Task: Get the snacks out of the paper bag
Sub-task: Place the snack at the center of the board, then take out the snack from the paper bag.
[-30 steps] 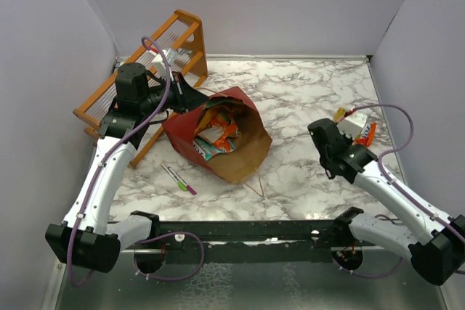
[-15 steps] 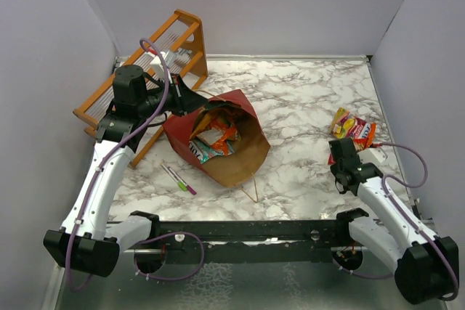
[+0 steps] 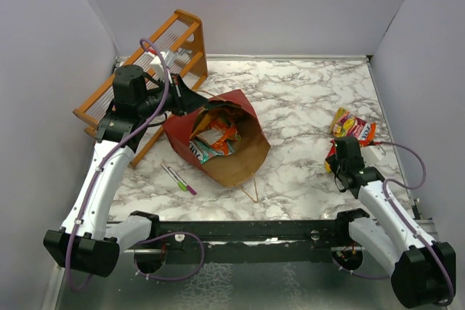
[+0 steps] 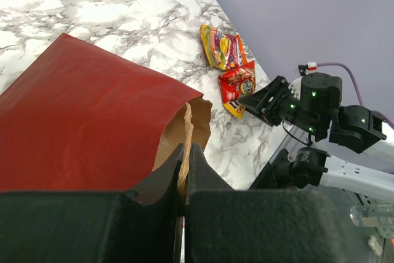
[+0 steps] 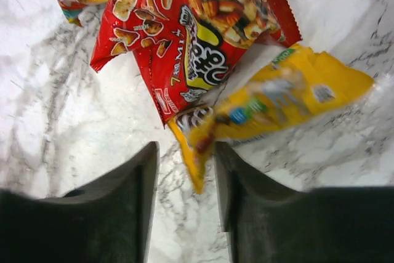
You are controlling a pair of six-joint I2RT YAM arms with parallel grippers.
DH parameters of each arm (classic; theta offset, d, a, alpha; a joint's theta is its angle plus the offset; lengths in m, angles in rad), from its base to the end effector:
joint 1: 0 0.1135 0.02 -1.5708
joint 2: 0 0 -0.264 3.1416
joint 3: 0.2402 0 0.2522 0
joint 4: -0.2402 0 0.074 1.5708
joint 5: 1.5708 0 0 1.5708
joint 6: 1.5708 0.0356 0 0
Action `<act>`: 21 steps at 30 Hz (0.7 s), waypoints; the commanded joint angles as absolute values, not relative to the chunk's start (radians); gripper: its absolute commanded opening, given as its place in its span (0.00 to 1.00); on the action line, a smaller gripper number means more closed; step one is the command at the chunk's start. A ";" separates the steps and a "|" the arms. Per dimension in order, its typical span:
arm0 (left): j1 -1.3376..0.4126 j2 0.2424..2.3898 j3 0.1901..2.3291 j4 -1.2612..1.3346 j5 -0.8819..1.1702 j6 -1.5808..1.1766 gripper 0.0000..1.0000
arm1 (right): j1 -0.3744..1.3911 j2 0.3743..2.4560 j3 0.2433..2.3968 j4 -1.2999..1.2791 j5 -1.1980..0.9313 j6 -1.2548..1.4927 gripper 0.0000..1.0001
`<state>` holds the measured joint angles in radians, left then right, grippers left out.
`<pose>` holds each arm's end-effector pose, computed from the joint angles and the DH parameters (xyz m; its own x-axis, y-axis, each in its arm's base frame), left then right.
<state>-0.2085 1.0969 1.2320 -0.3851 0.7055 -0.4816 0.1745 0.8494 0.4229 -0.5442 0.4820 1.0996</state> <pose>0.2223 -0.0706 0.4158 -0.5722 -0.2394 -0.7844 0.5723 0.5685 -0.5910 0.1536 0.0103 0.1779 -0.2763 0.7530 -0.5972 0.7714 0.5444 0.3295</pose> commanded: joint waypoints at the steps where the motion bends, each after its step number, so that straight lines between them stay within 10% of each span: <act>1: -0.202 1.073 1.240 -0.368 0.712 -0.485 0.00 | 0.167 0.773 0.424 -0.619 0.488 1.155 0.54; 12: -0.202 1.074 1.236 -0.364 0.716 -0.479 0.00 | 0.167 0.608 0.582 -0.499 0.406 0.773 0.75; 21: -0.202 1.068 1.222 -0.356 0.716 -0.484 0.00 | 0.167 0.675 0.556 -0.099 -0.393 0.409 0.81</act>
